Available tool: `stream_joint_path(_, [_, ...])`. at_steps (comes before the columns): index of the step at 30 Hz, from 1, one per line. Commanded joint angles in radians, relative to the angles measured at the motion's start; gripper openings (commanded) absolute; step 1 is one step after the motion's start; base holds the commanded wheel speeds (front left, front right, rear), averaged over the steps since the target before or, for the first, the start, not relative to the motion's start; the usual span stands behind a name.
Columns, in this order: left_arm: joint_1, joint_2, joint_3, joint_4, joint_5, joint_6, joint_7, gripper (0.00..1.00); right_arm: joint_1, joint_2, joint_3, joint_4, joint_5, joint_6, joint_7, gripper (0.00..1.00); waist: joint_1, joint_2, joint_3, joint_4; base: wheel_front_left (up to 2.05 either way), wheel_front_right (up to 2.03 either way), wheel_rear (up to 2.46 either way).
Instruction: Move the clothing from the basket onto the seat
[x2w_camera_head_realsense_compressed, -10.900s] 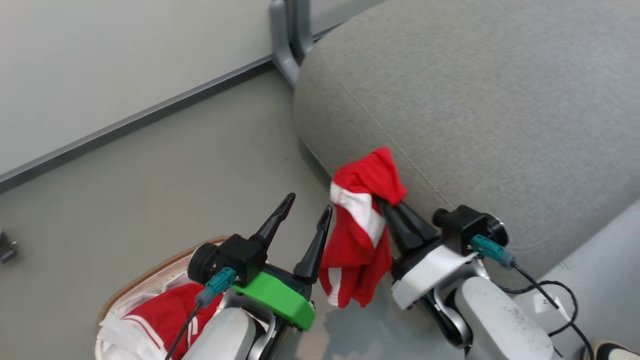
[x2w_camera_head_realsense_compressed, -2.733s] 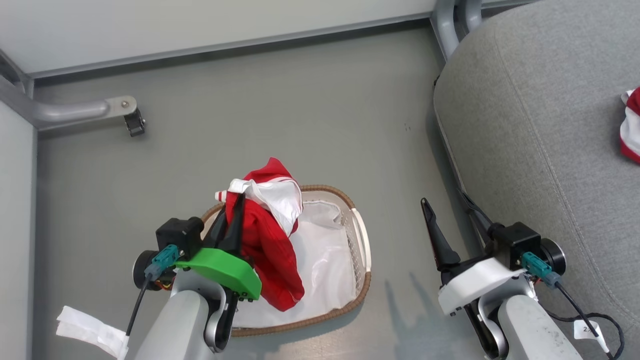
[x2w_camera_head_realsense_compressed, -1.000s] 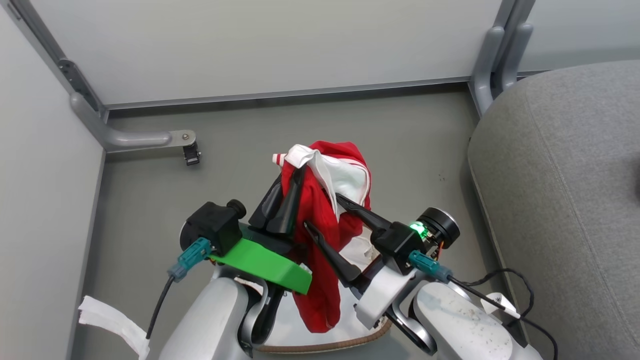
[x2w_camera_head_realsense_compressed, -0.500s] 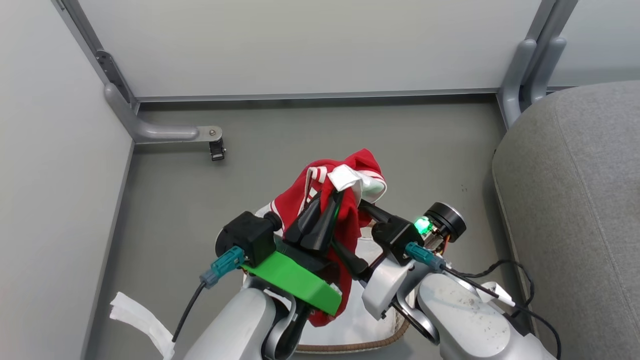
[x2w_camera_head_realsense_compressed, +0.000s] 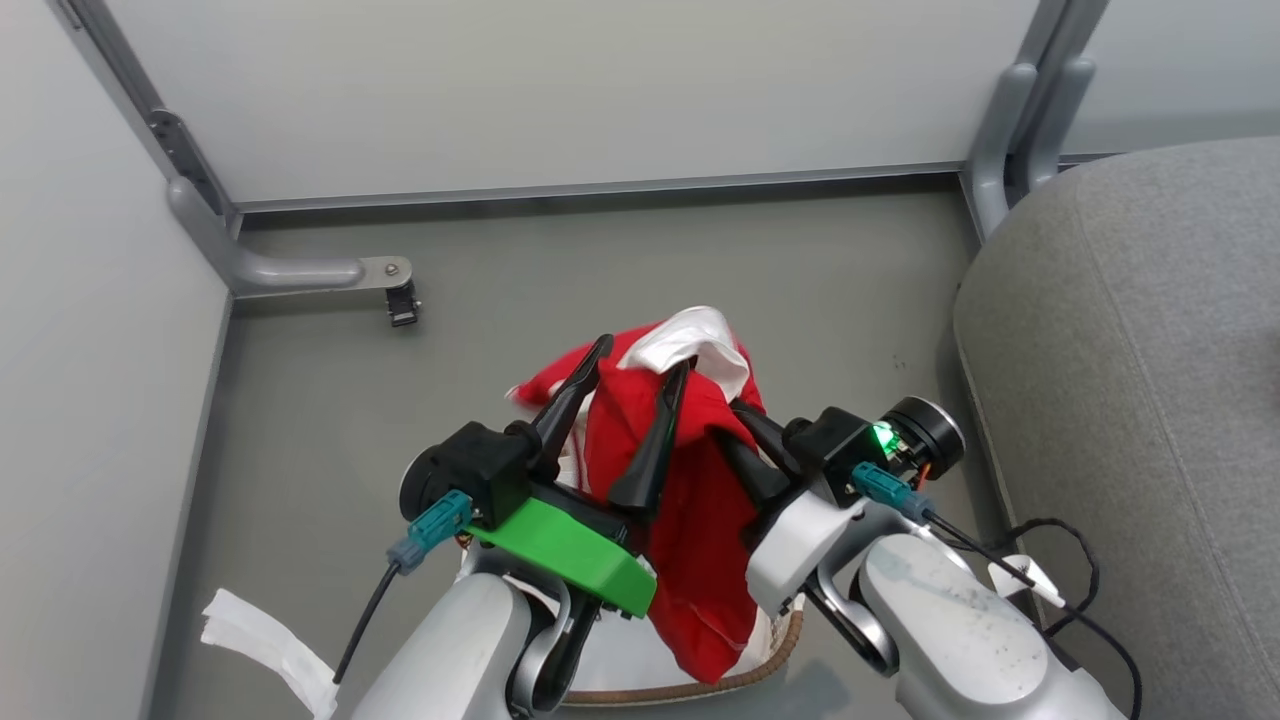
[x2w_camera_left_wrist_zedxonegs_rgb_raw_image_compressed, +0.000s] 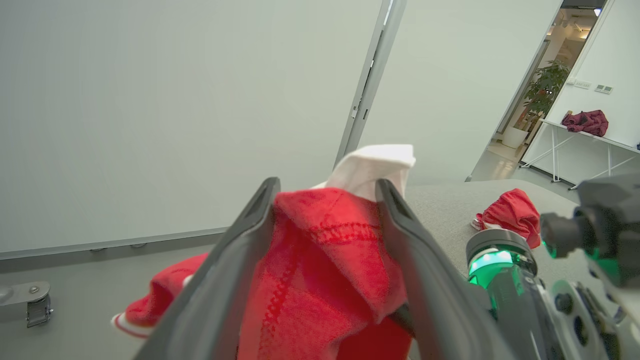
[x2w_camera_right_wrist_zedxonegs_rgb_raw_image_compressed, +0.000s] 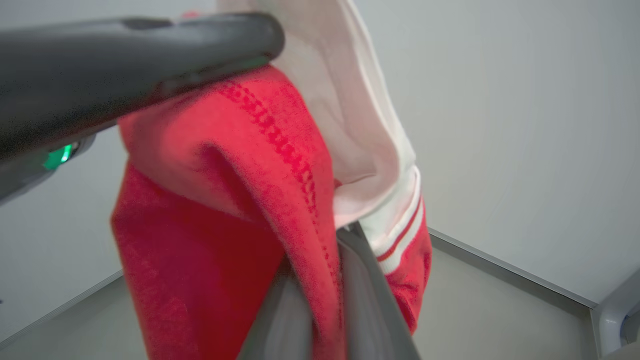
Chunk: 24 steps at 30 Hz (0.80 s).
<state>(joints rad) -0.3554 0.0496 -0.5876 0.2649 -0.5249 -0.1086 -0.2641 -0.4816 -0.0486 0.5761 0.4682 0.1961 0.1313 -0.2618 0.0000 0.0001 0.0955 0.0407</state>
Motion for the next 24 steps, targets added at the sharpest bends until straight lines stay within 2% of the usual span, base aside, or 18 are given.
stream_joint_path(1, [0.011, 0.002, 0.007, 0.007, 0.018, -0.002, 0.000, 1.00, 0.013, -0.005, -0.018, -0.008, 0.002, -0.001, -0.005, 0.00, 0.0000, -0.0001, 0.016, -0.049, 0.00, 0.00, 0.00])
stream_joint_path(12, [0.033, 0.003, 0.053, 0.049, 0.098, -0.018, -0.001, 1.00, 0.056, -0.004, -0.157, -0.064, -0.007, -0.001, -0.005, 0.00, 0.0000, -0.0001, 0.052, -0.275, 0.00, 0.00, 0.00])
stream_joint_path(18, [0.034, 0.003, 0.073, 0.056, 0.125, -0.022, -0.001, 1.00, 0.079, -0.004, -0.195, -0.098, 0.004, -0.001, -0.005, 0.00, 0.0000, -0.0001, 0.073, -0.423, 0.00, 0.00, 0.00])
stream_joint_path(24, [0.036, 0.004, 0.070, 0.068, 0.135, -0.024, 0.000, 1.00, 0.109, -0.004, -0.234, -0.117, 0.010, -0.001, -0.005, 0.00, 0.0000, -0.0001, 0.085, -0.543, 0.00, 0.00, 0.00])
